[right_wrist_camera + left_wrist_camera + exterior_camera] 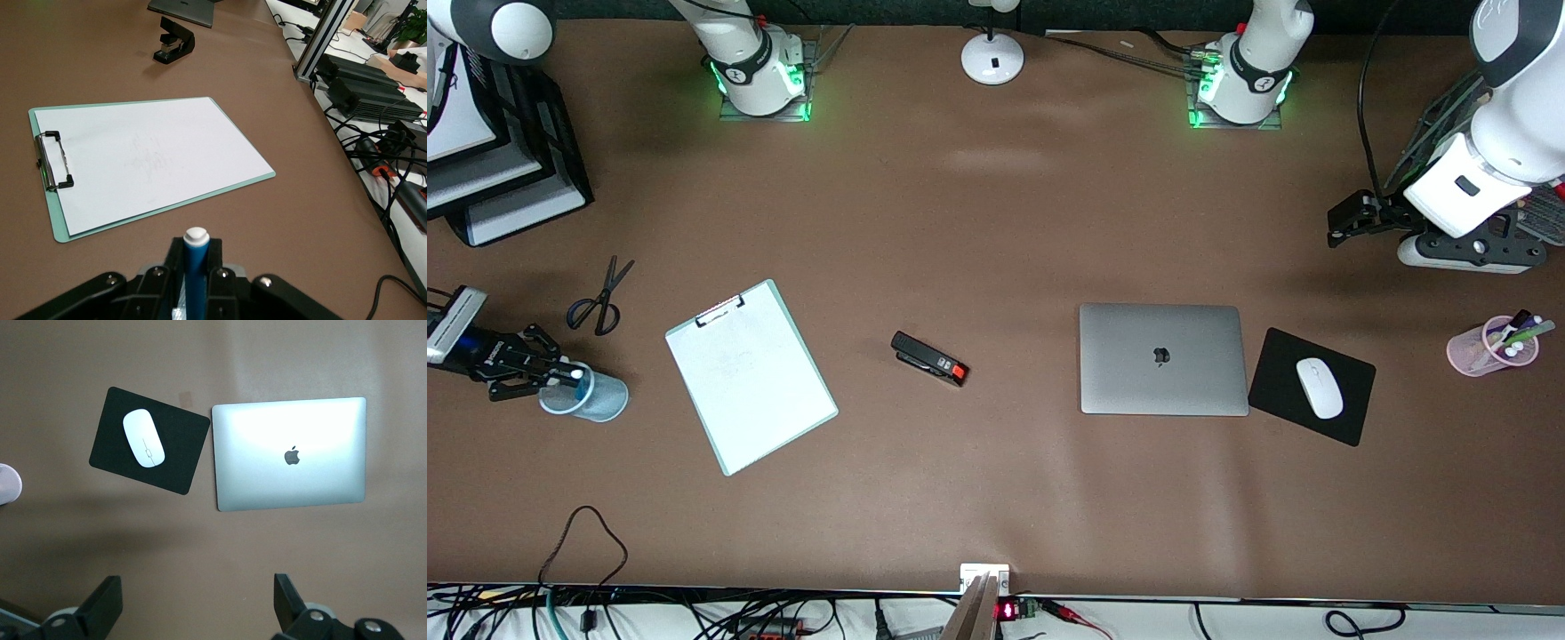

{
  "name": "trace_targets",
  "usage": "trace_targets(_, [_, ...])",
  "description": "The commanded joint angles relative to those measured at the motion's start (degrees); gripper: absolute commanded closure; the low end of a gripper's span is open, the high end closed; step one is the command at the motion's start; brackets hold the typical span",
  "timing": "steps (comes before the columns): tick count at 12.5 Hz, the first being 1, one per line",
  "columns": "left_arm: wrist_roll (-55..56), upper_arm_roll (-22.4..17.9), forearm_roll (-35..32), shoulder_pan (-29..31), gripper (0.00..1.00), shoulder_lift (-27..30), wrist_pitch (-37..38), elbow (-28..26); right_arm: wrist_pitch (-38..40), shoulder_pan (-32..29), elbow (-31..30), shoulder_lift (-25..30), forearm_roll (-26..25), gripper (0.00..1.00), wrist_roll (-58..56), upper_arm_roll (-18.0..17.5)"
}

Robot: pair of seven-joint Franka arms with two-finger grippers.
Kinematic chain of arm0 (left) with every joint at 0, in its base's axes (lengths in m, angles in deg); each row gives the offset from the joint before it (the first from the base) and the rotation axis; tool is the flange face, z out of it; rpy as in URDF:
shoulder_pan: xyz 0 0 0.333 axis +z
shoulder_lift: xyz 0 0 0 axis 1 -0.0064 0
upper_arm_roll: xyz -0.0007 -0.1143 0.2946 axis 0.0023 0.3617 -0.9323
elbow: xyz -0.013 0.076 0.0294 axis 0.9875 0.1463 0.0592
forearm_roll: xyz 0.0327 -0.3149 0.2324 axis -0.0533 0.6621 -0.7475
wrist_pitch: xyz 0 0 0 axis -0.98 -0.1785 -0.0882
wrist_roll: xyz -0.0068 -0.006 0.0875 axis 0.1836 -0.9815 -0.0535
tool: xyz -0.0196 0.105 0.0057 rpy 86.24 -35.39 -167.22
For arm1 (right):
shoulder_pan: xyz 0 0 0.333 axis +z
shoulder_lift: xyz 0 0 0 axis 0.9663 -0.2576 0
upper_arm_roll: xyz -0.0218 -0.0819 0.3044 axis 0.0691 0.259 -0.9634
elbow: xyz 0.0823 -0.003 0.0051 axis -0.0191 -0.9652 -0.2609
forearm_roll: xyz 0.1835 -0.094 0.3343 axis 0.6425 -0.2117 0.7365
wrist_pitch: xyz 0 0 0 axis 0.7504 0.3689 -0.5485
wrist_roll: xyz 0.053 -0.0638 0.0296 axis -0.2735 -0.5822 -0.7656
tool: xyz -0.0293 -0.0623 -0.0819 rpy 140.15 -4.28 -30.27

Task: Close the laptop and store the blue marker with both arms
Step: 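Lower the blue marker into the light-blue cup and open the right gripper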

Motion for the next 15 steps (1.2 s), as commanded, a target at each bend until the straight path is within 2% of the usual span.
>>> trace_targets(1, [-1.2,0.7,0.4,0.9,0.00,-0.6,1.3,1.6,0.1,-0.3,1.5,-0.8,-1.1,0.01,0.1,0.0])
trace_targets(5, [-1.2,0.7,0.5,0.9,0.00,-0.6,1.3,1.6,0.8,-0.4,1.6,0.1,-1.4,0.00,4.0,0.1])
trace_targets(11, [-1.3,0.7,0.5,0.9,0.00,-0.5,1.3,1.6,3.9,0.3,1.7,5.3,-6.3,0.00,11.8,0.1])
trace_targets(15, [-1.2,0.7,0.5,0.9,0.00,-0.5,1.6,1.6,5.5,3.0,1.7,12.1,-12.4,0.00,23.9,-0.3])
